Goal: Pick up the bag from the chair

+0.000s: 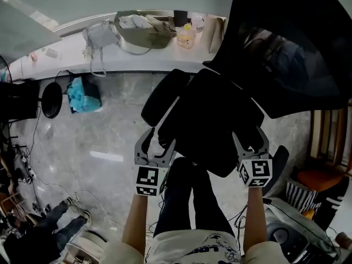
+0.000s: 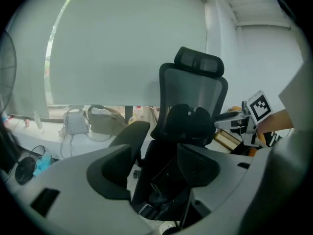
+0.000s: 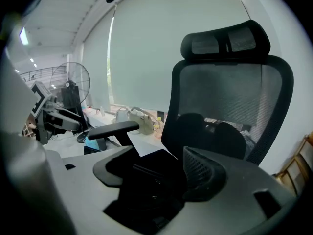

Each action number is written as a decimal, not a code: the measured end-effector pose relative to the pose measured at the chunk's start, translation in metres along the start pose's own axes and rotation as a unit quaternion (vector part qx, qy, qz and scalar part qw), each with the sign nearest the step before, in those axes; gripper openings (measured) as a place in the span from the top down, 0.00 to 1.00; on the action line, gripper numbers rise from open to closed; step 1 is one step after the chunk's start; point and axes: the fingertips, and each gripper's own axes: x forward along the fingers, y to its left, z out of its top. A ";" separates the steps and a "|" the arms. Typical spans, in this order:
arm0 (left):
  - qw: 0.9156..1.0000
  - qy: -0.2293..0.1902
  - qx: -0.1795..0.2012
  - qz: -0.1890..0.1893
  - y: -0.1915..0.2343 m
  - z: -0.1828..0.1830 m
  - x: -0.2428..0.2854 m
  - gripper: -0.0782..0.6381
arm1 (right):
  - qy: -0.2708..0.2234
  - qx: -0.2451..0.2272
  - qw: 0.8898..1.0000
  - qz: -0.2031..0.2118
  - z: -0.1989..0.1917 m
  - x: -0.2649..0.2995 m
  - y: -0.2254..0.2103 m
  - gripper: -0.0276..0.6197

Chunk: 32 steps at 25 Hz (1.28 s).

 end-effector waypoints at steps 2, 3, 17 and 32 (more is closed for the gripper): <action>1.000 0.013 -0.006 -0.007 -0.001 -0.016 0.014 0.49 | 0.009 -0.003 1.000 0.003 -0.012 0.013 -0.007 0.42; 1.000 0.019 -0.011 -0.010 -0.002 -0.025 0.021 0.48 | 0.014 -0.005 1.000 0.006 -0.019 0.019 -0.009 0.41; 0.995 0.075 -0.026 -0.055 -0.016 -0.110 0.081 0.46 | 0.084 -0.027 0.991 0.096 -0.112 0.079 -0.017 0.31; 0.992 0.091 -0.039 -0.082 -0.021 -0.139 0.107 0.56 | 0.088 -0.048 0.983 0.157 -0.137 0.101 -0.004 0.61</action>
